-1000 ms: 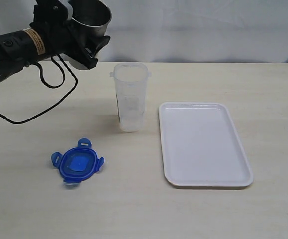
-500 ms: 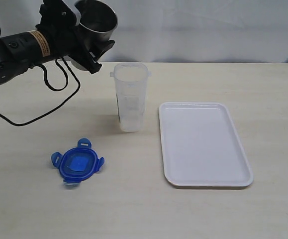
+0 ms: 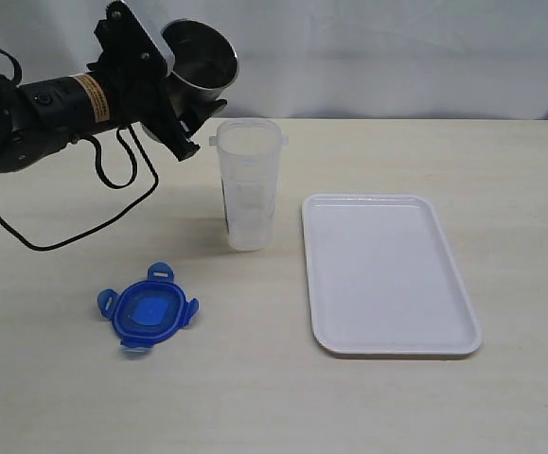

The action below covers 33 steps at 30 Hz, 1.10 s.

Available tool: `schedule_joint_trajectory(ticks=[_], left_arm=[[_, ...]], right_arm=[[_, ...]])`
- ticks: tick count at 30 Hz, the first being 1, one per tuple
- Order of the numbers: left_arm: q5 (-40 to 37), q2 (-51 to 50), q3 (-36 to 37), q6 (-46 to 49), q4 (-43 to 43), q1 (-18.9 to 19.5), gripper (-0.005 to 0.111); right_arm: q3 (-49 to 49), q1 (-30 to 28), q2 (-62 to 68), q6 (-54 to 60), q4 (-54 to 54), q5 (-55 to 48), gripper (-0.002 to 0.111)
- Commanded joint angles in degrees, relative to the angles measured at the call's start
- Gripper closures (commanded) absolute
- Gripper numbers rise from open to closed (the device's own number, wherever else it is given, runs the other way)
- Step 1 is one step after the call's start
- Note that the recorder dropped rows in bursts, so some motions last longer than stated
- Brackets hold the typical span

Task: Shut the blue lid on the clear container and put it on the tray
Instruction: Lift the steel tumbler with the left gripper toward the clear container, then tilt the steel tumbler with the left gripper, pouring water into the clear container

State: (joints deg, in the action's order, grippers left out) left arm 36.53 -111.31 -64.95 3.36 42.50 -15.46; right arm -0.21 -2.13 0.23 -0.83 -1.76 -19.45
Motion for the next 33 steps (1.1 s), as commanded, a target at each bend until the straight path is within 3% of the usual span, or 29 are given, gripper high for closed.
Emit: schedule_joint_trajectory(ticks=[1,33], left_arm=[[4.06,0.88,-1.07,4.04,-1.18,-0.32,0.107],[4.06,0.88,-1.07,19.09,-1.18,-0.32,0.107]], right_arm=[[0.21,-0.35,-0.23,0.02,0.01,0.45,0.104],[0.21,-0.35,-0.23,0.02,0.01,0.45,0.104]])
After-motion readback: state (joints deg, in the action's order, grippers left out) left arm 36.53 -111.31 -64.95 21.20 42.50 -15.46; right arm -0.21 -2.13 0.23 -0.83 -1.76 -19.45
